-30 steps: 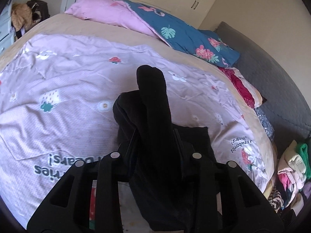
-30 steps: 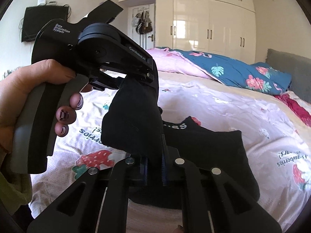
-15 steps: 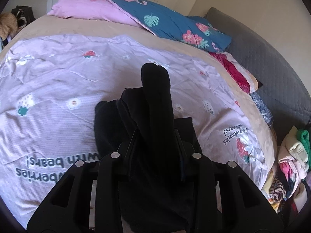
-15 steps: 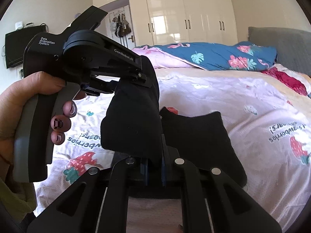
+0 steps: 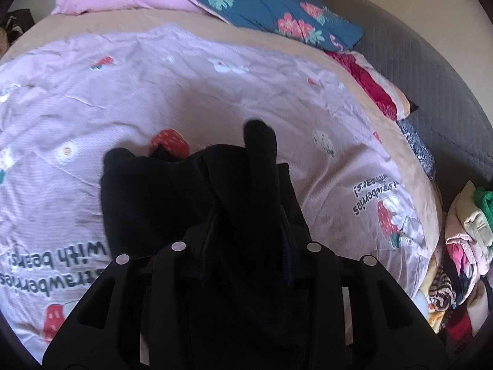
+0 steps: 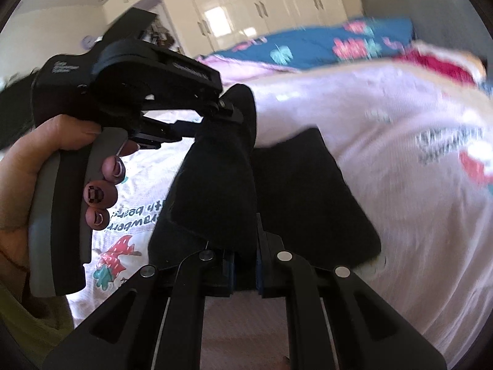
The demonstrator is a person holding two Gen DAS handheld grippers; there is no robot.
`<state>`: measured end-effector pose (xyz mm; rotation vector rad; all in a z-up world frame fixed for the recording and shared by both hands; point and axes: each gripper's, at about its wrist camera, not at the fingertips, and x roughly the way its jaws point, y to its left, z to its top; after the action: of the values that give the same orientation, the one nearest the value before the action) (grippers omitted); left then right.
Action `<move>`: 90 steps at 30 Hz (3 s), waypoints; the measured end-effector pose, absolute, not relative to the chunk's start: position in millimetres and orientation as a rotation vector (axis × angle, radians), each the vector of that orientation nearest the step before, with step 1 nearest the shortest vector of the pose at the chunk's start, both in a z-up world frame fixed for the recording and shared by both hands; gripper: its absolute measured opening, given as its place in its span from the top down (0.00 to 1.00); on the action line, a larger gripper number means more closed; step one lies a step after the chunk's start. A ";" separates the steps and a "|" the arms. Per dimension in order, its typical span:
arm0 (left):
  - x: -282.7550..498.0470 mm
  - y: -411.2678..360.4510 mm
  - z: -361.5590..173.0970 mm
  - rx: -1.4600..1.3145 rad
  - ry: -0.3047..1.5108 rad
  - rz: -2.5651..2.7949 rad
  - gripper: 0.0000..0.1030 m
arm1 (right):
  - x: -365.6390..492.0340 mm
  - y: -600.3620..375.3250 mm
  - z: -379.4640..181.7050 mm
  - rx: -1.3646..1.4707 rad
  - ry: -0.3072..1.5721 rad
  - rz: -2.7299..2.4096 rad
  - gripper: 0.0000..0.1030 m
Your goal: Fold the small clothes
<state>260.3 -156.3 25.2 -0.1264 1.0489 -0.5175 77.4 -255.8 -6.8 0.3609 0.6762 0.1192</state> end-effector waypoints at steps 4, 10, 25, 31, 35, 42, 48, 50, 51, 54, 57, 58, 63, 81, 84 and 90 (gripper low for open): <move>265.1 -175.4 11.8 -0.119 1.089 -0.536 0.69 | 80.9 -275.7 -21.6 0.498 0.721 0.141 0.91; 273.1 -195.5 -6.8 -0.116 1.140 -0.552 0.62 | 79.5 -290.7 -32.5 0.631 0.756 0.172 0.89; 265.3 -174.4 5.3 -0.263 1.054 -0.661 0.26 | 61.2 -323.4 -20.6 0.689 0.807 0.207 0.35; 247.3 -119.9 14.3 -0.226 0.966 -0.530 0.25 | 92.5 -341.3 24.7 0.533 0.740 0.228 0.34; 230.7 -100.1 0.1 -0.150 0.948 -0.441 0.25 | 155.9 -339.0 27.9 0.440 0.845 0.234 0.33; 219.4 -89.2 -20.1 -0.112 0.974 -0.424 0.25 | 227.9 -329.4 0.8 0.414 1.041 0.227 0.35; 213.4 -96.6 -24.2 -0.073 0.975 -0.437 0.25 | 237.4 -307.5 -4.9 0.321 1.036 0.241 0.86; 212.2 -99.5 -22.2 -0.056 0.973 -0.437 0.25 | 237.7 -299.4 2.5 0.272 1.002 0.265 0.89; 211.8 -100.8 -20.6 -0.051 0.972 -0.444 0.25 | 237.5 -293.5 9.1 0.231 0.975 0.285 0.89; 210.8 -103.9 -14.8 -0.044 0.962 -0.454 0.25 | 231.5 -297.7 34.7 0.211 0.875 0.317 0.90; 209.1 -106.6 -9.5 -0.059 0.953 -0.480 0.24 | 234.6 -312.7 43.0 0.220 0.837 0.310 0.90; 209.4 -109.0 -10.0 -0.053 0.959 -0.484 0.24 | 236.2 -316.6 40.3 0.210 0.844 0.294 0.90; 208.0 -120.8 -20.1 -0.006 0.983 -0.479 0.23 | 243.5 -340.1 -2.4 0.252 0.927 0.234 0.90; 197.5 -110.7 -19.7 -0.038 1.004 -0.453 0.21 | 183.4 -353.3 -7.4 0.308 0.898 0.147 0.51; 192.9 -109.1 -14.1 -0.040 0.994 -0.450 0.21 | 162.4 -354.7 4.4 0.309 0.872 0.150 0.39; 179.7 -101.6 -0.7 -0.039 0.972 -0.436 0.16 | 123.8 -348.6 30.8 0.257 0.797 0.128 0.26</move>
<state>179.7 -101.6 -0.7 -0.0389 0.9723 -0.4362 123.8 -348.6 30.8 0.2565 0.7971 0.1282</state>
